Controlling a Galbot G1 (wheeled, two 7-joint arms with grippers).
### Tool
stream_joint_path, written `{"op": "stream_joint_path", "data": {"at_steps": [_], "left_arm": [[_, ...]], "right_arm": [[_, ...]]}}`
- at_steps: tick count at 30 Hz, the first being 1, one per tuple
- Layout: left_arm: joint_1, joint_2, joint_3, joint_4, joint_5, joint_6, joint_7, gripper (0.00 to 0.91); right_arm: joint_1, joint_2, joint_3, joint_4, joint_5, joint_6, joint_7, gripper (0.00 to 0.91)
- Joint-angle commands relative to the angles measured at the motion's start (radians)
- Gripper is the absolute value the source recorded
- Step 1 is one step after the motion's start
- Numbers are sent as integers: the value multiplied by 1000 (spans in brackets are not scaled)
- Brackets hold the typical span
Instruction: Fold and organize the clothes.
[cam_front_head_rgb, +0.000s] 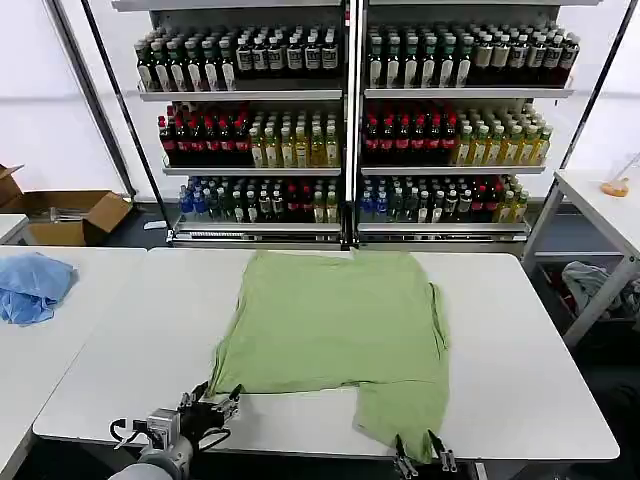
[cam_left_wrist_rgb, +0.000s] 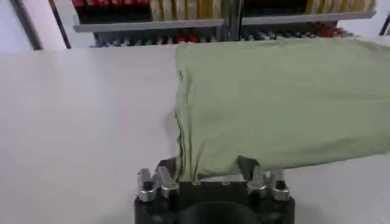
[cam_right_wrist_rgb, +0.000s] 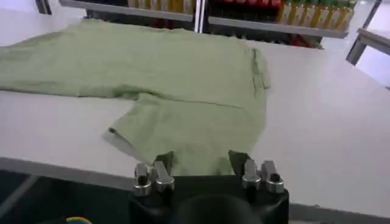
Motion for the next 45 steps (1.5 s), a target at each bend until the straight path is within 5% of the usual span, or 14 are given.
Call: {"op": "stream_joint_path", "data": {"at_steps": [1, 8, 20, 34, 45], "left_arm": [[-2, 6, -1, 7, -29, -5, 24, 30], [14, 14, -9, -30, -63, -51, 66, 30], [88, 9, -78, -191, -126, -115, 76, 30], [58, 65, -125, -219, -195, -129, 75, 30], [-76, 94, -37, -41, -153, -137, 65, 30]], "right_arm": [[6, 3, 6, 12, 182, -56, 2, 0], [-13, -8, 30, 75, 164, -18, -22, 0], [-58, -46, 131, 171, 130, 155, -54, 0], [52, -134, 284, 193, 213, 159, -57, 0], [351, -229, 160, -40, 204, 144, -62, 0]]}}
